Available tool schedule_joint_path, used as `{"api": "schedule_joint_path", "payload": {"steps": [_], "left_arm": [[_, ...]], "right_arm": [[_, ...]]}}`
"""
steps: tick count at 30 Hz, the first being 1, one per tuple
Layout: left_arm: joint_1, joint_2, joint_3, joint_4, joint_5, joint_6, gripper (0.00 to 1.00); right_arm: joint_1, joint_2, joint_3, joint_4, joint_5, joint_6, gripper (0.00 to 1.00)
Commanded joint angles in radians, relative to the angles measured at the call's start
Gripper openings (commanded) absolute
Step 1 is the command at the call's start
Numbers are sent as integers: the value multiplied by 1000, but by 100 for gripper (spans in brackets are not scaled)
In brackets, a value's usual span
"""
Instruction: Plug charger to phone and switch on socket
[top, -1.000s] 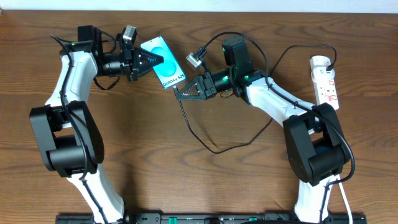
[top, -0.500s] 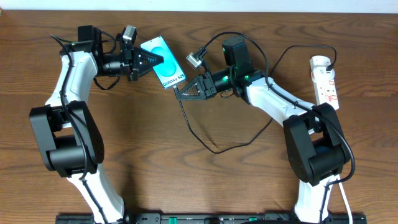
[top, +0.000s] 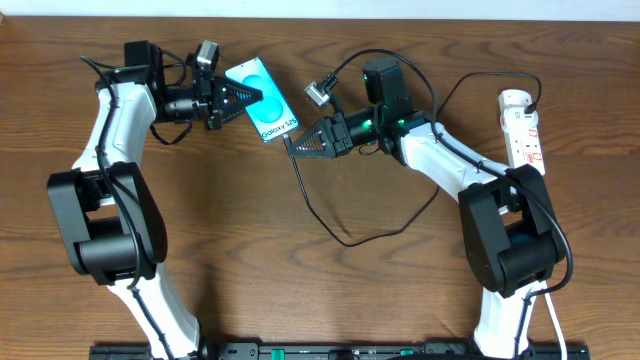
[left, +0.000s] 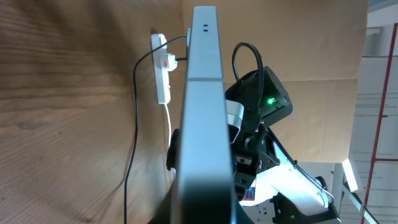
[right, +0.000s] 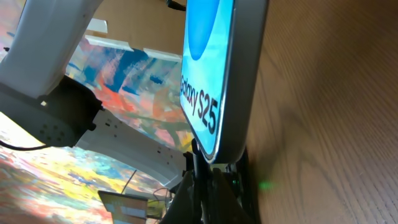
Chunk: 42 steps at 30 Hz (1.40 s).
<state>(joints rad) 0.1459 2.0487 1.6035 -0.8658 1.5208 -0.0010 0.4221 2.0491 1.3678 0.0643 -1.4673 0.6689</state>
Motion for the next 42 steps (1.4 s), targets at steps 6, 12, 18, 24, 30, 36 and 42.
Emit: {"api": "schedule_joint_path", "payload": {"steps": [6,12,18,24,30,36,42], "left_arm": [[0,-5,16,-3,53,-1,7],[0,-5,16,-3,53,-4,7],[0,-5,16,-3,53,-5,7],[0,-5,16,-3,53,-4,7],[0,-5,16,1,53,5,7],[0,-5,16,1,53,8,7],[0,-5,16,1,53,23,7]], "right_arm": [[11,1,8,-1,-8,-24,1],[18,1,8,-1,-8,-24,1],[17,1,8,-1,-8,-24,1],[16,1,8,-1,-8,-30,1],[14,1,8,-1,-5,-30,1],[13,1,8,-1,-5,-29,1],[10,1,8,-1,-6,-11,1]]}}
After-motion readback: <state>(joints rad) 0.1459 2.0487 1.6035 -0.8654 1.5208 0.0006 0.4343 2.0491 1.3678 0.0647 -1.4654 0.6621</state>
